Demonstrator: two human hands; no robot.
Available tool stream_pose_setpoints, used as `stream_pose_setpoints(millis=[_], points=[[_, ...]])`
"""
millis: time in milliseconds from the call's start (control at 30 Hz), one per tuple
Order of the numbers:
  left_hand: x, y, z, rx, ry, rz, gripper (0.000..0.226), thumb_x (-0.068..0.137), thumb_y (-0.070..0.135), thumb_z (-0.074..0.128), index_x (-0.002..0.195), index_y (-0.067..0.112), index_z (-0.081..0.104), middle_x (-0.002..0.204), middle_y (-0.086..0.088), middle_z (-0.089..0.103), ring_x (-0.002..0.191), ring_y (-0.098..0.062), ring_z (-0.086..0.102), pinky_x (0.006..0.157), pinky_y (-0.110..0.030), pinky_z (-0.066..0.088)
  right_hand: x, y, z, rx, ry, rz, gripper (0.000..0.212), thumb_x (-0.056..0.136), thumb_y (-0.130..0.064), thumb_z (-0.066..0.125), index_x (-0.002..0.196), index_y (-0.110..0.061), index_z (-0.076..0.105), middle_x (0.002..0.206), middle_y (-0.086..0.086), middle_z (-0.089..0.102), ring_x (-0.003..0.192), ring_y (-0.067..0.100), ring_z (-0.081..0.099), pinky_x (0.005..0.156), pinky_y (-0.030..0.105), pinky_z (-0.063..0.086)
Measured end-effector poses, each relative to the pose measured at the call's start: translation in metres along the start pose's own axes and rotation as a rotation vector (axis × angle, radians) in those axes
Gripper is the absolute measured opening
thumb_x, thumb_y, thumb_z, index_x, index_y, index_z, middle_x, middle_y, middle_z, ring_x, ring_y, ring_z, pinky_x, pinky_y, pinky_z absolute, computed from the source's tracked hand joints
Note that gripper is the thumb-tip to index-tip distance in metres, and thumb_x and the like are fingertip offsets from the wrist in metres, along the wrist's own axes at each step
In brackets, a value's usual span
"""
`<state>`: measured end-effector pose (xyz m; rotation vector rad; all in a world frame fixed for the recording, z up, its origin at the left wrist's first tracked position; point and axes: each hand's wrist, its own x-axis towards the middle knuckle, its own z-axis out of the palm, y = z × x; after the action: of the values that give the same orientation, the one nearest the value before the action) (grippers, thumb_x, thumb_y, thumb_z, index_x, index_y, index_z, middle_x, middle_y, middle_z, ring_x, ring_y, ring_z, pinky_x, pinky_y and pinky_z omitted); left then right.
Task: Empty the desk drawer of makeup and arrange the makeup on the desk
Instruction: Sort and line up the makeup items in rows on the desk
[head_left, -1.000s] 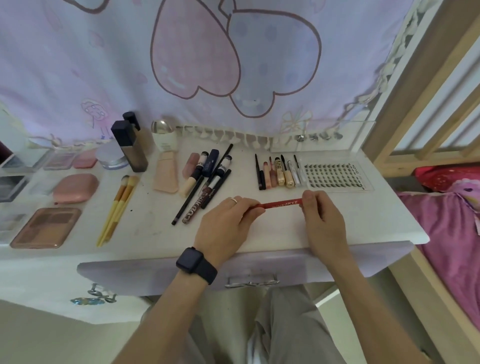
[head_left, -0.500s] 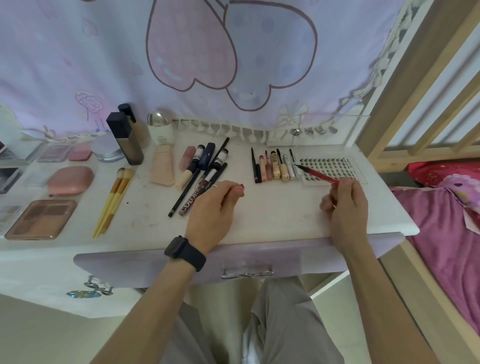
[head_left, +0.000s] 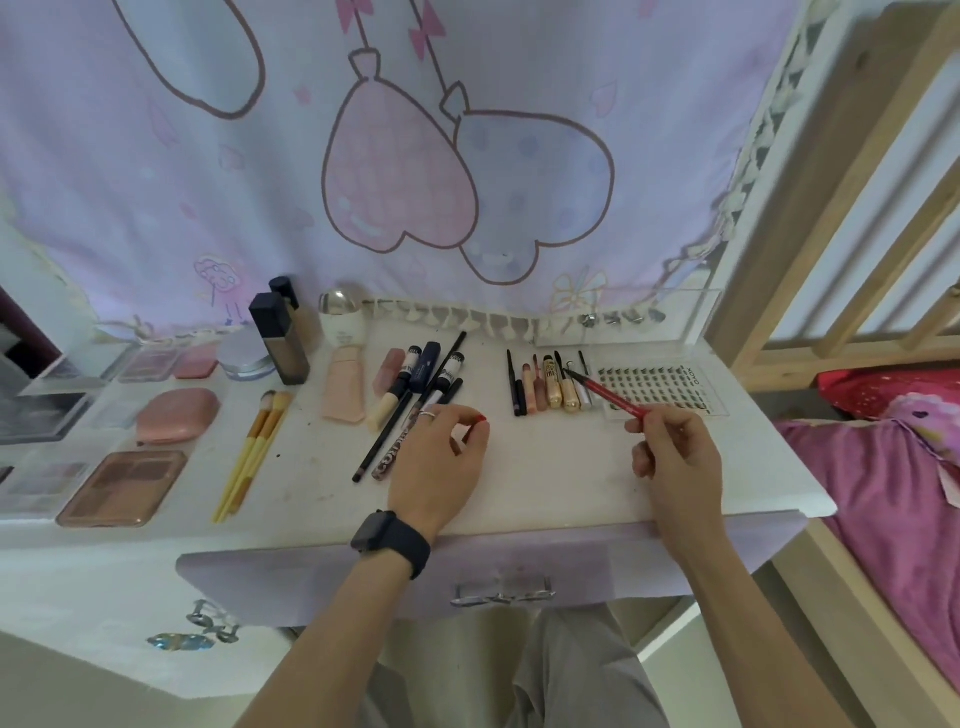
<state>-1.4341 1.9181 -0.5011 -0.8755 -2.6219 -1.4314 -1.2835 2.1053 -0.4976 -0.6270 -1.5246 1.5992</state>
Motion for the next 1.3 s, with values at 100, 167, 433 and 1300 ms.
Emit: stream_pose_setpoints(millis=[100,167,433,1300], points=[[0.015,0.003,0.001,0.049,0.023,-0.074,0.013,0.093,0.041,0.063,0.099,0.032,0.069,0.094,0.015,0.060,0.078,0.000,0.056,0.070,-0.019,0.045,-0.003,0.000,0.002,-0.030,-0.020,-0.027,0.009,0.101,-0.005,0.057,0.102,-0.013,0.062,0.093,-0.001,0.074,0.060,0.011,0.052,0.055,0.019,0.048],[0.025,0.008,0.002,0.104,-0.013,-0.118,0.019,0.093,0.046,0.061,0.101,0.030,0.070,0.089,0.017,0.063,0.082,0.000,0.058,0.071,-0.020,0.047,-0.004,0.000,0.004,-0.085,-0.023,-0.044,0.013,0.098,-0.003,0.061,0.099,-0.016,0.062,0.095,-0.001,0.075,0.060,0.012,0.053,0.057,0.021,0.049],[0.060,0.027,0.017,0.284,-0.109,-0.271,0.032,0.093,0.052,0.057,0.113,0.031,0.068,0.104,0.007,0.071,0.088,-0.014,0.063,0.074,-0.027,0.049,-0.008,0.005,0.008,-0.173,0.024,-0.103,0.016,0.096,-0.007,0.065,0.096,-0.023,0.063,0.094,-0.009,0.076,0.055,0.012,0.056,0.056,0.027,0.054],[0.035,0.062,0.027,-0.309,-0.215,-0.196,0.006,0.088,0.041,0.070,0.090,0.038,0.076,0.089,0.019,0.073,0.089,0.003,0.066,0.075,-0.021,0.049,-0.009,0.005,0.009,-0.104,0.036,-0.140,0.019,0.097,-0.015,0.068,0.095,-0.033,0.063,0.097,-0.010,0.077,0.052,0.014,0.057,0.051,0.021,0.051]])
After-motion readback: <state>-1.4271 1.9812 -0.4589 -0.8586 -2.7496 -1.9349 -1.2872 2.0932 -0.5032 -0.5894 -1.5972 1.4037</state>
